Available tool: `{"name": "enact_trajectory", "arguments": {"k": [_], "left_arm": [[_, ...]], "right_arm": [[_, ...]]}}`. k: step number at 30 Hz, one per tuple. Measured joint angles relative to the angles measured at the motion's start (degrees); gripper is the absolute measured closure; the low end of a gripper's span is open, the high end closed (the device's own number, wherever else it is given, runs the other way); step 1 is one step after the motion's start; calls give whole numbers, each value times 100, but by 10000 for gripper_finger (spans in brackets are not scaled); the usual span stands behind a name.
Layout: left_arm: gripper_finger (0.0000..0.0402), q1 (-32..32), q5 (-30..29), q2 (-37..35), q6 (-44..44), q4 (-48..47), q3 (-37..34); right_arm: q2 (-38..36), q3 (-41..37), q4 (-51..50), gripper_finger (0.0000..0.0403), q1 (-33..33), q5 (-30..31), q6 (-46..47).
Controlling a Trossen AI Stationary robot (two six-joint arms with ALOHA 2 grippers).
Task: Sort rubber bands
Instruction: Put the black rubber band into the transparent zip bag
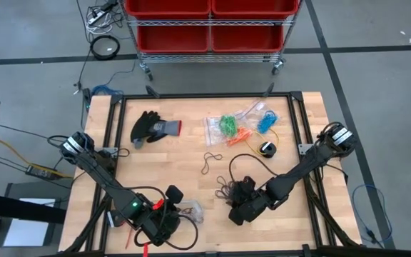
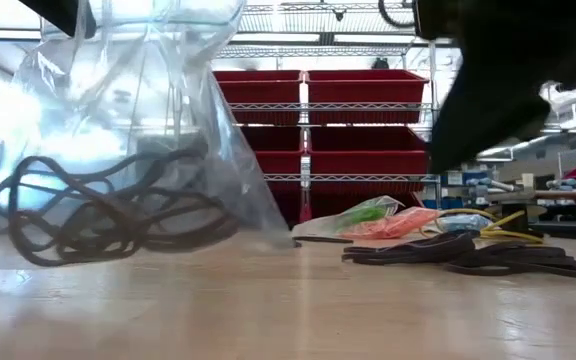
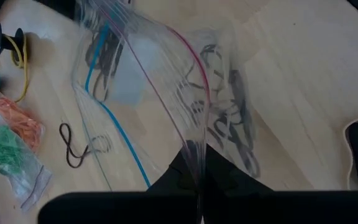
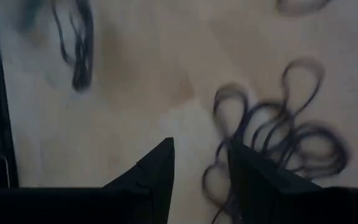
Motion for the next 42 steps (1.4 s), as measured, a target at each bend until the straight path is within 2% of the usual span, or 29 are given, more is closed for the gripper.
{"name": "enact_trajectory", "arguments": {"k": [5,7,19,25,35,38,41,42], "left_arm": [[400,35,0,0,0,10,0],[400,37,0,0,-1,16,0],[400,64,18,0,34,9,0],[400,63,49,-2,198,17,0],[400,63,76,-2,205,8,0],[400,63,82,-2,208,5,0],[400,63,85,-2,208,4,0],[400,63,85,-2,208,1,0]], "right_arm": [[-324,3,20,265,-124,861,-454],[-343,7,17,265,-276,1026,-621],[-85,6,-56,265,-1711,661,-1666],[347,0,31,270,-2489,-146,-1807],[1324,40,727,284,-3006,-539,-2118],[1418,56,827,310,-3099,-721,-1998],[1389,41,768,379,-3107,-664,-1970],[1361,37,752,390,-3105,-681,-1982]]}}
